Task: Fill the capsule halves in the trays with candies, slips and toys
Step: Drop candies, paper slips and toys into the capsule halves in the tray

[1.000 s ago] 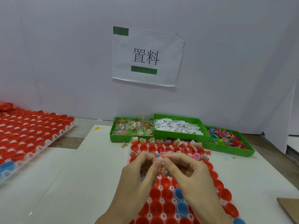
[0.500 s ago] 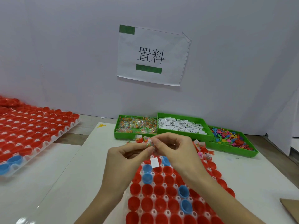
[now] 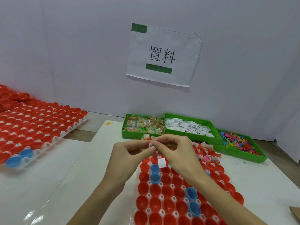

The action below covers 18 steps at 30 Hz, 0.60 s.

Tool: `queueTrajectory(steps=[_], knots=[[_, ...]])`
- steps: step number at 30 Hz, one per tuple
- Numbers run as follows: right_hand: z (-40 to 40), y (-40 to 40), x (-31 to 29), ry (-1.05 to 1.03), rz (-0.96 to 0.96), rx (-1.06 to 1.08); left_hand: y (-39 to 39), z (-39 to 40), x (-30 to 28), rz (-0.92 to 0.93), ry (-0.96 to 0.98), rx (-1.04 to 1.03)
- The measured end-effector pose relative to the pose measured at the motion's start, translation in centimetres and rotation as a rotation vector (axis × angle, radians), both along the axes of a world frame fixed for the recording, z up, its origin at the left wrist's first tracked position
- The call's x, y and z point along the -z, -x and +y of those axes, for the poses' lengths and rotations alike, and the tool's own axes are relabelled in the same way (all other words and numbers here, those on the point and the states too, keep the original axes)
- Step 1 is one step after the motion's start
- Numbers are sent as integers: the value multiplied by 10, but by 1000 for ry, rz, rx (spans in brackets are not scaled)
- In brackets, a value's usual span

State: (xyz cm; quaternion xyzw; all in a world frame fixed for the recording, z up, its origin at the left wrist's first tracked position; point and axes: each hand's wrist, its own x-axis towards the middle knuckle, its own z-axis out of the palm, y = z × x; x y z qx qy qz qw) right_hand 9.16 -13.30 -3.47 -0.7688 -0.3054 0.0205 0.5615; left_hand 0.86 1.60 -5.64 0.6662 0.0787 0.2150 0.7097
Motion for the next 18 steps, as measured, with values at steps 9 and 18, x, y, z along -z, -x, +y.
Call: queueTrajectory(steps=[9, 18], knots=[[-15, -25, 3, 198, -13, 50, -7, 9, 7, -17, -118, -137], [-14, -30, 33, 631, -420, -61, -10, 13, 12, -3, -162, -215]])
